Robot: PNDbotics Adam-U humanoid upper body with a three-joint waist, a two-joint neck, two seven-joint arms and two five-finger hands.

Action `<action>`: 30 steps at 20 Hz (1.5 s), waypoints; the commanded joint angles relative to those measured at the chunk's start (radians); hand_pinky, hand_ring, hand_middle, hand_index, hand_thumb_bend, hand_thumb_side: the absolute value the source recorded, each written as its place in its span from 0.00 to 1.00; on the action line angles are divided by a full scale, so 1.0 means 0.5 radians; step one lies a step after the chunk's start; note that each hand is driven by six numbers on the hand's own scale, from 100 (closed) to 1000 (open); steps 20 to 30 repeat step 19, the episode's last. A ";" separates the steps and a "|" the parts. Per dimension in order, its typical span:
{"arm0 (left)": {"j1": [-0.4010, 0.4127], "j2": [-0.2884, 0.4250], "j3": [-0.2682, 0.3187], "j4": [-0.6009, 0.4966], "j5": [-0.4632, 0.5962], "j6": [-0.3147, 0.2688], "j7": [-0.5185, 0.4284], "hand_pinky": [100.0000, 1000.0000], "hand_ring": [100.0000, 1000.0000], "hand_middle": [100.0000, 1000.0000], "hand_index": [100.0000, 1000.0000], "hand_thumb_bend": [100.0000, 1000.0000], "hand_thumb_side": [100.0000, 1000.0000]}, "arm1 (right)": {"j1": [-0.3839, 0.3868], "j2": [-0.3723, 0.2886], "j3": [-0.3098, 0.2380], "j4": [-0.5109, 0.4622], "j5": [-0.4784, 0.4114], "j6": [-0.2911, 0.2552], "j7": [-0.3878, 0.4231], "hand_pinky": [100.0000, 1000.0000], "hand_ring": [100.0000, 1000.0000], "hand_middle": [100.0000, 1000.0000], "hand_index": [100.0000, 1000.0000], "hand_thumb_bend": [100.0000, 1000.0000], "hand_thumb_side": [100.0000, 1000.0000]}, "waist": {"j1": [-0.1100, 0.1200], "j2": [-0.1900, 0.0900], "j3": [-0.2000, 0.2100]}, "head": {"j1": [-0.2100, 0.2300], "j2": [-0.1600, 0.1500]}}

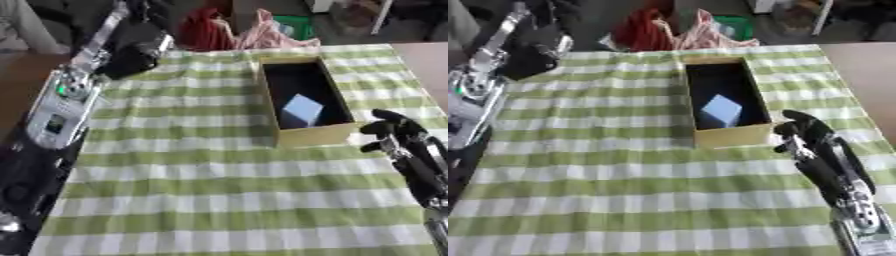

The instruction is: Pick up objects on the table and place them in the box.

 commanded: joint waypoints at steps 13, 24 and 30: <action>0.628 -0.235 0.240 -0.231 0.095 0.210 0.130 0.59 0.66 0.68 0.86 0.00 0.60 | 0.012 -0.057 -0.052 -0.048 0.017 -0.003 -0.070 0.54 0.75 0.60 0.86 0.00 0.47 | -0.030 -0.007 0.083 | 0.018 0.116; 0.681 -0.304 0.248 -0.213 0.083 0.218 0.098 0.58 0.65 0.68 0.85 0.00 0.62 | 0.014 -0.054 -0.052 -0.048 0.018 -0.003 -0.071 0.54 0.75 0.60 0.85 0.00 0.47 | -0.033 -0.008 0.097 | 0.007 0.116; 0.681 -0.304 0.248 -0.213 0.083 0.218 0.098 0.58 0.65 0.68 0.85 0.00 0.62 | 0.014 -0.054 -0.052 -0.048 0.018 -0.003 -0.071 0.54 0.75 0.60 0.85 0.00 0.47 | -0.033 -0.008 0.097 | 0.007 0.116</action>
